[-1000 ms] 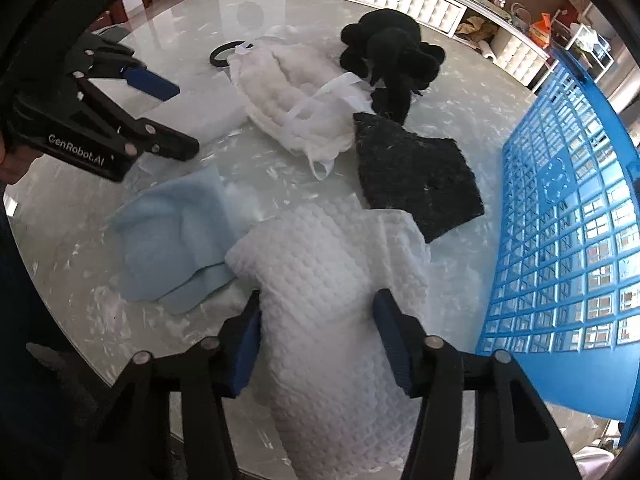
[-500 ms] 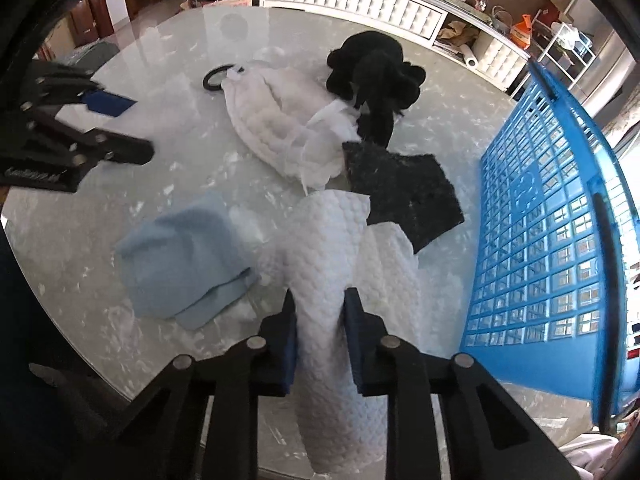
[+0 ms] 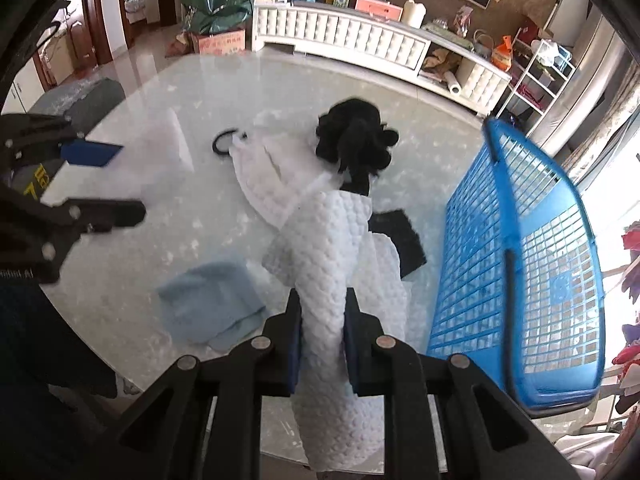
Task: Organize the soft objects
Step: 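Carry the waffle towel into the blue basket and open the right tool while the left lifts the sheet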
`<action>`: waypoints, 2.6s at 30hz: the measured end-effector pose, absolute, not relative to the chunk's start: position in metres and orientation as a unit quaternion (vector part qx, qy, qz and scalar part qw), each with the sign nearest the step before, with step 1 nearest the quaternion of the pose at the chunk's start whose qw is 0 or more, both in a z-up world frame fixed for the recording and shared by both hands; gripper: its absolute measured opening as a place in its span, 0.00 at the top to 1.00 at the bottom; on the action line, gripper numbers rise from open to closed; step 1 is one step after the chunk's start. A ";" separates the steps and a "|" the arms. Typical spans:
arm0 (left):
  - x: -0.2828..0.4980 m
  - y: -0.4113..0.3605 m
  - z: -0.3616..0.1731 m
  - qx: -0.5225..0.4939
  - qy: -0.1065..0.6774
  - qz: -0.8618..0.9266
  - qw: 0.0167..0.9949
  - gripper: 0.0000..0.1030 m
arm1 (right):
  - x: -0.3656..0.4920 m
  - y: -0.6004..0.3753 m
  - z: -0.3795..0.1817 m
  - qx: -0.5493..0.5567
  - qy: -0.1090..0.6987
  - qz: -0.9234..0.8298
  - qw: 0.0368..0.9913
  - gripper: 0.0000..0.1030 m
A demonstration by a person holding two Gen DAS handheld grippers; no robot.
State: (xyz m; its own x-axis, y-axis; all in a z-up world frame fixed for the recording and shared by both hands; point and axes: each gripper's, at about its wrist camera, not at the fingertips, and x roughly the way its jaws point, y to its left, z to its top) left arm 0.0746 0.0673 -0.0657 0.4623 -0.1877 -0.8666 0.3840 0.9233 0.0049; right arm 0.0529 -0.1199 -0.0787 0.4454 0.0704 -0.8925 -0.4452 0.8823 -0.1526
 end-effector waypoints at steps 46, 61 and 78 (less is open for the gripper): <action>0.129 -0.022 -0.024 0.090 0.434 -0.194 0.875 0.52 | 0.112 -0.228 -0.037 -0.241 0.458 0.051 0.854 0.84; 0.152 -0.022 -0.052 0.095 0.479 -0.164 0.857 0.51 | 0.166 -0.266 -0.091 -0.157 0.569 0.068 0.804 0.83; 0.154 -0.019 -0.052 0.098 0.482 -0.160 0.856 0.51 | 0.150 -0.251 -0.087 -0.153 0.598 0.102 0.780 0.42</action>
